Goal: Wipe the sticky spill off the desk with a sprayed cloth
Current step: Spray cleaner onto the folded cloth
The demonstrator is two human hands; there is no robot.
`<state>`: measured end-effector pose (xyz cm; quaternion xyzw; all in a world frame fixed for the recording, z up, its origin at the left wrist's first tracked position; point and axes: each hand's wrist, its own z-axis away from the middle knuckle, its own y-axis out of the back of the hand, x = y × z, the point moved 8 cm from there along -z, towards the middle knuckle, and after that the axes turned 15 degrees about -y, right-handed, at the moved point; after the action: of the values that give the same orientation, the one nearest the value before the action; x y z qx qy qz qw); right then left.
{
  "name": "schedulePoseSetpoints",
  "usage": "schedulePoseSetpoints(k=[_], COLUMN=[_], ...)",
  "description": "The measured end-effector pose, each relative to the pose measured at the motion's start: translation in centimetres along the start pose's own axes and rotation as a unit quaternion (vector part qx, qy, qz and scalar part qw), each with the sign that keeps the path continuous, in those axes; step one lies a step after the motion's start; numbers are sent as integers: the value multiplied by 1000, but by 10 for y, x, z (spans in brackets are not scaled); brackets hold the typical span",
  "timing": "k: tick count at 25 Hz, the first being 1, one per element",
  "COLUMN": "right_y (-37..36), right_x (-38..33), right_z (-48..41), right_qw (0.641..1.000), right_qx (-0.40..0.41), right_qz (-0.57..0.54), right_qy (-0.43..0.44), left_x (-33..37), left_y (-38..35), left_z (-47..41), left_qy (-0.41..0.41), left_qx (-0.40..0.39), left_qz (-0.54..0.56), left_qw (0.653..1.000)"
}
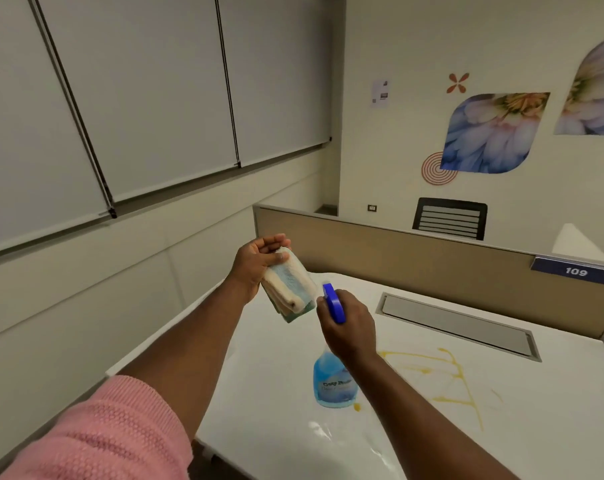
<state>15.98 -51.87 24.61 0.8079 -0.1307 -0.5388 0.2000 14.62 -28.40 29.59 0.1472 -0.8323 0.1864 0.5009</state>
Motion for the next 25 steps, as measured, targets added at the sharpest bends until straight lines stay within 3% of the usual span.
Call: schedulePoseSetpoints(k=[7,13,21,25], right_y=[-111,-199,-251,-252], right_x=[20,27,24,35], right_z=[24,41,38,44], right_qw=[996,993,985,968], right_qx=[-62,-84,-113,-188], right_qz=[15,19,81,116], right_qy=[-59,-85,-102,-121], left_x=[-41,-84,-145,-156], left_y=[118,186,194,169], left_z=[8,-19,-54,-68], left_qy=[33,68,107,113], left_qx=[55,54,0,-32], left_qz=[-35,-38,13,33], left_qw=[997,995,994,992])
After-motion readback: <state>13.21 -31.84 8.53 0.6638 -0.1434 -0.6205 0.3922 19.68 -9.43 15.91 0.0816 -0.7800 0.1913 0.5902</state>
